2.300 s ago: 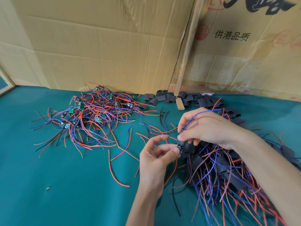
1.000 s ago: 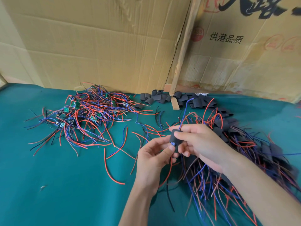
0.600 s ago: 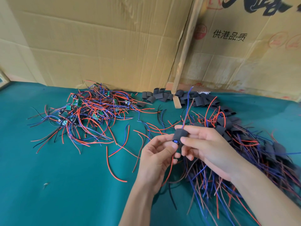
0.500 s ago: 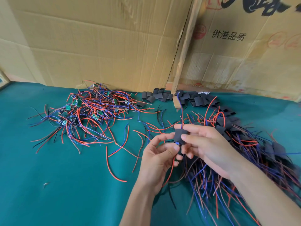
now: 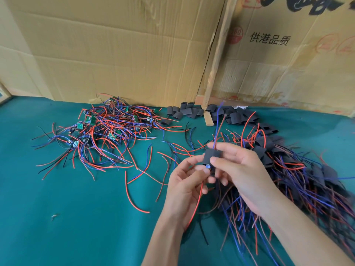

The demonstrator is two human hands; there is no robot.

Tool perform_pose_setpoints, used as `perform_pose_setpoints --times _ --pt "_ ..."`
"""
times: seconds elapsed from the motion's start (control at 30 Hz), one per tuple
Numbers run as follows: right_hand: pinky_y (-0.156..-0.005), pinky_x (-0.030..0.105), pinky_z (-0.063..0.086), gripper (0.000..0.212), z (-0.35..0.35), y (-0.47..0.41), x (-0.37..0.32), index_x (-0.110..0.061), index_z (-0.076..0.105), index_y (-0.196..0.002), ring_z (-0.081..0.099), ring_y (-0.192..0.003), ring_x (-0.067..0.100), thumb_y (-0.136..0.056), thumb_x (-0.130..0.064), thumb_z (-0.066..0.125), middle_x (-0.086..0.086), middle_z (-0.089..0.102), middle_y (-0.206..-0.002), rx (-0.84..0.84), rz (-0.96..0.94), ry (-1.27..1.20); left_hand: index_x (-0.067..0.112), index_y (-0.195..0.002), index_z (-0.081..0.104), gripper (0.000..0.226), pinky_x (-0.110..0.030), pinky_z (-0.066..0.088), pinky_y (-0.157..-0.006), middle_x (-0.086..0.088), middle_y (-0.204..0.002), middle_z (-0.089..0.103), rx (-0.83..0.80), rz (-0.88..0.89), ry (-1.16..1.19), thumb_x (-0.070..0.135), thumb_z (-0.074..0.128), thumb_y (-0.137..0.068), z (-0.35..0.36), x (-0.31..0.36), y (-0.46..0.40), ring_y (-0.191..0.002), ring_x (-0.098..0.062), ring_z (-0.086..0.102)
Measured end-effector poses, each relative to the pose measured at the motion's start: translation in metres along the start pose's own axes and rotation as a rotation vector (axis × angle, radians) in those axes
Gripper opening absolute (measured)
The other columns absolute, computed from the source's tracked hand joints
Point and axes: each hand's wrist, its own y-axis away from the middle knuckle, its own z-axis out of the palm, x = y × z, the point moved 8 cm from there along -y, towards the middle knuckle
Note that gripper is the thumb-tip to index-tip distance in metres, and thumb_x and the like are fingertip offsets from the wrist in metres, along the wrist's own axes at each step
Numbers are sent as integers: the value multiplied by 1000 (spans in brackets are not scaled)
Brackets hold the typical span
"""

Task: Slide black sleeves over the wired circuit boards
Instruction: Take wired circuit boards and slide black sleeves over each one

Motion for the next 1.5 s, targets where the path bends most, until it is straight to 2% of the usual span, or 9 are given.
perform_pose_setpoints --times 0.2,0.4,0.53,0.77,0.97,1.1,1.27,1.4,1.5 --pt "-70 18 55 38 -7 6 -19 -36 68 -102 73 -64 7 -78 -9 78 -30 71 -96 47 -196 474 6 -125 62 49 -21 41 -45 -14 -78 62 54 32 -38 -12 64 -80 -4 1 0 -59 -20 63" --pt "-68 14 55 44 -11 -4 -31 -47 70 -95 73 -67 5 -69 -18 89 -10 75 -83 -123 -197 540 18 -126 70 58 -22 42 -43 -12 -72 57 -8 32 -89 -14 62 -77 0 2 1 -55 -22 61" --pt "-67 12 55 43 -13 -5 -34 -44 73 -93 75 -70 4 -69 -15 93 -14 77 -88 -163 -195 538 17 -116 72 48 -22 43 -44 -17 -80 52 -31 18 -109 -6 65 -74 2 4 1 -54 -22 61" --pt "-70 26 60 43 -19 -4 -30 -35 78 -103 73 -65 11 -67 -18 93 -6 77 -80 -218 -150 641 8 -115 64 40 -22 45 -46 -11 -74 55 -82 -28 -121 -5 68 -78 6 0 3 -57 -22 64" --pt "-70 20 57 42 -19 -4 -25 -19 80 -95 76 -77 15 -56 -9 91 -1 79 -86 -190 -42 332 3 -118 60 41 -20 42 -45 -12 -77 62 -90 -13 -132 -4 67 -78 6 3 3 -58 -19 63" --pt "-70 18 57 37 -16 -2 -17 -16 79 -91 76 -77 15 -65 10 84 2 79 -86 -174 -15 241 7 -113 64 38 -20 41 -46 -9 -73 61 -77 6 -125 -3 71 -77 4 2 3 -59 -19 65" --pt "-75 22 58 39 -16 0 -14 -19 78 -93 77 -83 19 -56 -8 82 3 79 -92 -151 -24 170 4 -108 64 36 -20 43 -46 -15 -72 67 -38 24 -142 3 78 -75 -1 1 1 -59 -18 66" --pt "-86 37 59 41 -18 2 -10 -20 78 -96 77 -86 20 -57 -14 82 3 78 -95 -131 -4 224 6 -103 67 32 -21 46 -47 -17 -73 70 10 36 -179 4 80 -74 -6 0 0 -57 -20 66" --pt "-81 35 61 36 -18 6 -18 -26 76 -95 74 -75 7 -63 -13 85 -7 77 -84 -94 -64 507 9 -108 69 40 -23 52 -54 -14 -77 72 17 66 -295 9 86 -72 -7 0 0 -65 -19 69"
